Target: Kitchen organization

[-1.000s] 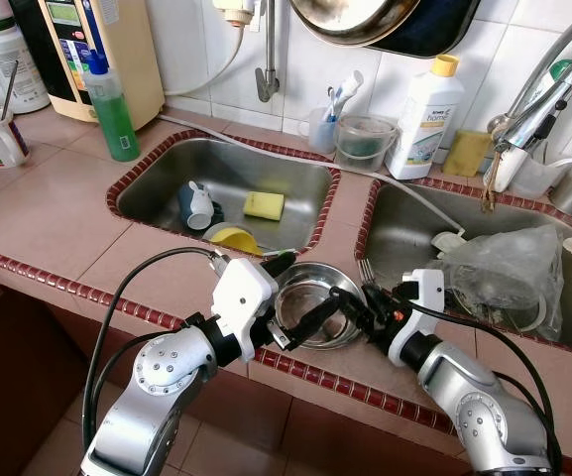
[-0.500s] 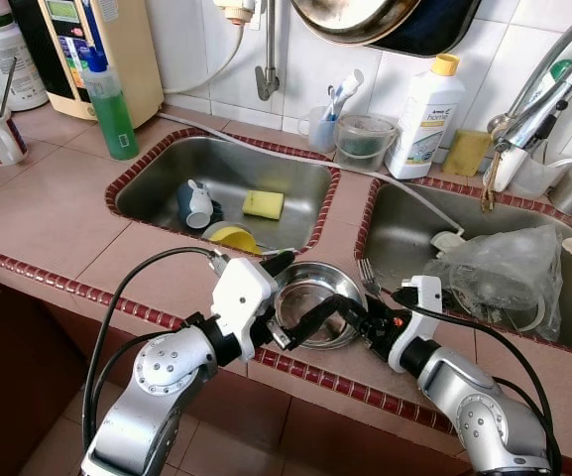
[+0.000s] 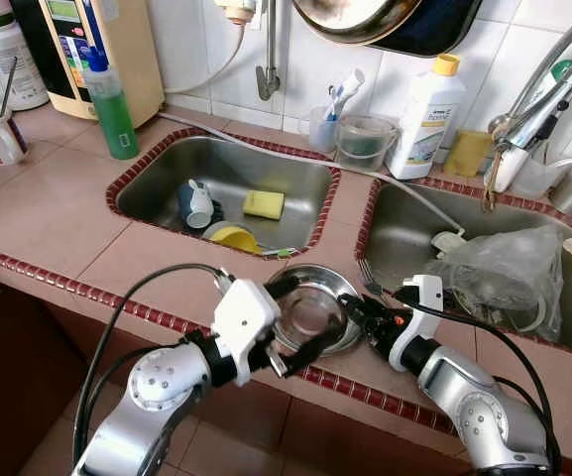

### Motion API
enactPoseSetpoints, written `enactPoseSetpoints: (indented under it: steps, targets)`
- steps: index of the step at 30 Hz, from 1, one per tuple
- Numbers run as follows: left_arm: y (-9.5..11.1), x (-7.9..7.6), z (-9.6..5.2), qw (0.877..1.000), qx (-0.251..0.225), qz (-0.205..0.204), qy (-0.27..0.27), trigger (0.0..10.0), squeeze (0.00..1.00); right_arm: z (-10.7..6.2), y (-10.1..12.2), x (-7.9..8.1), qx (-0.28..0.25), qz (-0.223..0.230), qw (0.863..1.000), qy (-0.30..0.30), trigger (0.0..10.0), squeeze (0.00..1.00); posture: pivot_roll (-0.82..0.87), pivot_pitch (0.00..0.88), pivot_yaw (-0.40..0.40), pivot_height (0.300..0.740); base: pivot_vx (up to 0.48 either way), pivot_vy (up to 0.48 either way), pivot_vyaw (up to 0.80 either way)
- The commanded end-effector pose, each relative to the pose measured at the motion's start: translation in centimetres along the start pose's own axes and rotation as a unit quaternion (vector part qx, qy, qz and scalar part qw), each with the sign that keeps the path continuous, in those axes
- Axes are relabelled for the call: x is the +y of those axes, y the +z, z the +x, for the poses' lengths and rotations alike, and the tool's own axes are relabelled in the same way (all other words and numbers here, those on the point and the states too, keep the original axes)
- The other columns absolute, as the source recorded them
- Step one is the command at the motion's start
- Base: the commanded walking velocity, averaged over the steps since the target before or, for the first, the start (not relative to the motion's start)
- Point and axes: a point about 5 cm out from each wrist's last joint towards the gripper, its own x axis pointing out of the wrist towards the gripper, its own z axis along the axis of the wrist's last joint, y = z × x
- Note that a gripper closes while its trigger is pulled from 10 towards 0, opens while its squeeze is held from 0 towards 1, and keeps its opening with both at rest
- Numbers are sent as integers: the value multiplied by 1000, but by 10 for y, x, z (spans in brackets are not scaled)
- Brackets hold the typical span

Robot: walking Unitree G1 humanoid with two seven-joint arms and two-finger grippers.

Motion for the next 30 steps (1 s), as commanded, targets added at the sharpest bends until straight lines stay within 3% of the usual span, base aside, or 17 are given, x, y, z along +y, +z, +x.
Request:
enactPoseSetpoints:
  steps: [1,19,30]
  targets:
    - [4,-4,1,1000,-2,9,-13,10000,0,-1,0,-3,-1,3,1000,-7,0,0,1,37,-60,740,0,0,0]
    - [7,1,1,1000,-7,9,-6,10000,0,-1,4,-6,-10,5,1000,-19,0,0,1,40,-58,740,0,0,0]
    - [13,14,0,999,-23,0,29,10000,0,-1,29,-10,-68,-8,997,-45,0,0,0,48,-60,740,0,0,0]
